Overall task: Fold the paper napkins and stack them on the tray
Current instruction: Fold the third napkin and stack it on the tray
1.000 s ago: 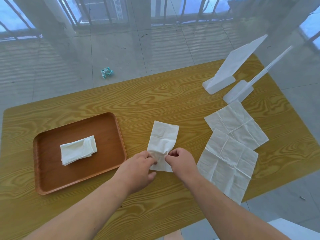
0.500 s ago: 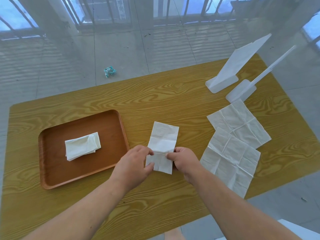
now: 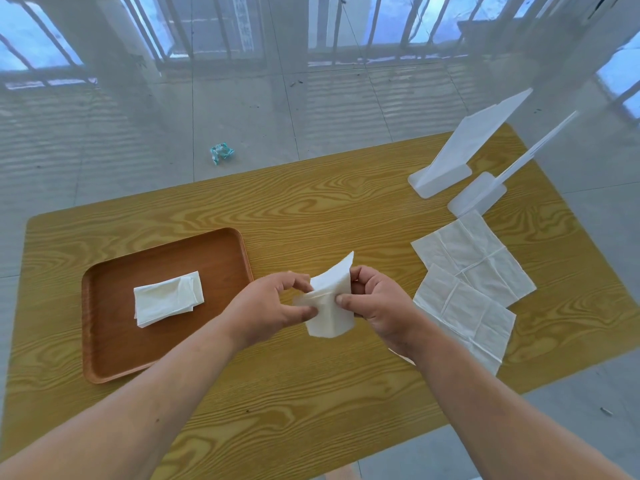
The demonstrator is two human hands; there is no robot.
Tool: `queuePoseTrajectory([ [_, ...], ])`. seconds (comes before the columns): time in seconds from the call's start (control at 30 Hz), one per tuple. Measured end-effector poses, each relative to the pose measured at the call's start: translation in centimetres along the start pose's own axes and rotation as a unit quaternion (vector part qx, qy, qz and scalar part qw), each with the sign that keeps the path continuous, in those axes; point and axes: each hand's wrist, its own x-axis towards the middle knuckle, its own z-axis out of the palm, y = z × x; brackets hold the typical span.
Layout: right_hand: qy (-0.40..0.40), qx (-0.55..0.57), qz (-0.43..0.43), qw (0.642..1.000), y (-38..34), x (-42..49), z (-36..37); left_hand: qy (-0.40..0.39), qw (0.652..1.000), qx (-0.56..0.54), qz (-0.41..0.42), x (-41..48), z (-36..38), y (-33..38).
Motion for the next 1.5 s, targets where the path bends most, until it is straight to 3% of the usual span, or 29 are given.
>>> queuePoseTrajectory([
  [0.13, 0.066, -0.064, -0.01, 0.996, -0.1, 0.1, -0.2, -0.008, 0.983, -0.18, -0.025, -0.1, 0.3, 1.1],
  [0.37, 0.091, -0.11, 0.009, 0.99, -0.4, 0.1, 0.1, -0.028, 0.957, -0.289, -0.03, -1.0, -0.7, 3.0],
  [0.57, -0.019, -0.018, 0.048, 0.998, -1.2, -0.2, 0.9, -0.033, 0.927, -0.368, -0.067, -0.6, -1.2, 3.5],
  [0.67, -0.024, 0.012, 0.046, 0.999, -1.3, 0.0, 1.4, -0.066, 0.907, -0.407, -0.083, -0.6, -1.1, 3.0],
  [0.9, 0.036, 0.064, 0.057, 0.996, -0.6, 0.4, 2.4, -0.064, 0.931, -0.337, -0.123, -1.0, -0.7, 1.2],
  [1.07, 0.069, -0.004, 0.09, 0.994, -0.3, 0.6, 2.9, -0.014, 0.949, -0.278, -0.144, -1.1, -0.3, 0.3],
  [1.23, 0.04, 0.018, 0.078, 0.996, -0.2, 0.9, 2.7, -0.007, 0.922, -0.359, -0.144, -1.6, -0.4, -0.1],
  [1.33, 0.024, -0.041, 0.066, 0.997, -0.3, 1.0, 3.2, -0.025, 0.899, -0.413, -0.142, -1.9, -0.7, -0.6],
  [1.4, 0.021, -0.062, 0.062, 0.996, -0.2, 1.3, 3.6, -0.008, 0.917, -0.372, -0.141, -1.9, -0.7, -1.0],
  [1.5, 0.015, 0.014, 0.085, 0.996, -0.1, 2.0, 4.2, 0.044, 0.941, -0.312, -0.122, -2.0, -0.8, -1.8],
])
